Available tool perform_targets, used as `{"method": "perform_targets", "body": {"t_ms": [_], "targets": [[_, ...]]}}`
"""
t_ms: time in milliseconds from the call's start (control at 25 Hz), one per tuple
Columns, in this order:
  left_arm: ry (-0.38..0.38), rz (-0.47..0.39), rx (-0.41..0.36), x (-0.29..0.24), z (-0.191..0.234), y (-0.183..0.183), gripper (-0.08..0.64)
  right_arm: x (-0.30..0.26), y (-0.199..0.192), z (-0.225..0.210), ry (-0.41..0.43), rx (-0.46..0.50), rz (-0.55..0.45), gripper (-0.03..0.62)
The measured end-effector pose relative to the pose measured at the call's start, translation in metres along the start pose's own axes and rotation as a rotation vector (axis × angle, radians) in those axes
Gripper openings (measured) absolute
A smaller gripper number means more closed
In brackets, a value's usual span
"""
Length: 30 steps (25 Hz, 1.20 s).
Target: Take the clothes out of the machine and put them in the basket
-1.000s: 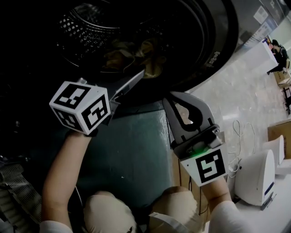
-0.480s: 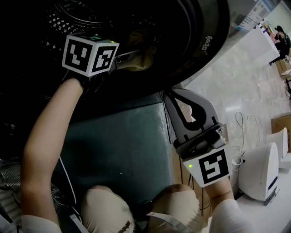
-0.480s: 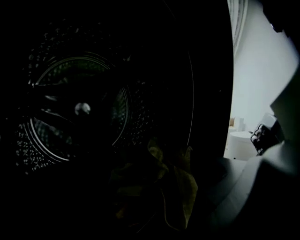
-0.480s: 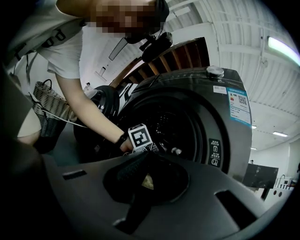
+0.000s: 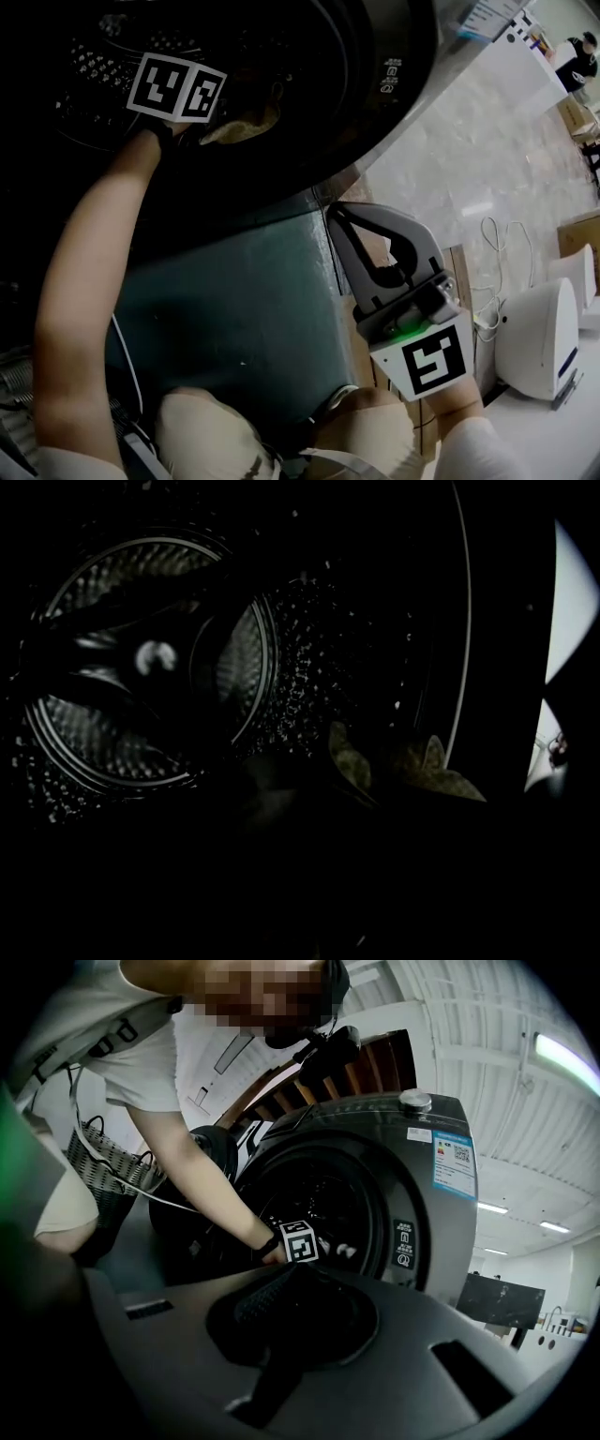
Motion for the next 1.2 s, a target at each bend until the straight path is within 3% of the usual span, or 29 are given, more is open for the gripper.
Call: {"method": "perform_targets", "body": {"t_ms": [440, 560, 840, 960, 1200], "targets": [[0.059, 0.149, -0.150, -0.026, 0.010, -0.021, 0.505, 0.028, -0.009, -0.005, -0.025, 0.005, 0.019, 0.011], [0.067, 0.177, -0.207, -0.027, 0.011, -0.022, 0.402, 0.028, -0.003, -0.005, -0.025, 0.000, 0.024, 0.011], [0.119, 0.188, -0.246, -0.015, 0.001, -0.020, 0.158, 0.029, 0.007, -0.004, -0.046, -0.014, -0.017, 0.011], [0.139, 0.190, -0.268, -0.006, -0.002, -0.016, 0.119, 0.029, 0.008, -0.003, -0.047, -0.020, -0.024, 0.011], [0.155, 0.110, -0.324, 0.014, -0.006, -0.010, 0.101, 0.018, 0.013, 0.003, -0.016, -0.007, -0.037, 0.011]]}}
Point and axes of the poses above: the fingertips, and each gripper's own axes: x backward along the fingers, z to its left, y out of its top, the point moved 7 cm from there along x, backward along the fingers, and after that the axes turned 6 degrees about -x, right-handed, at the moved point
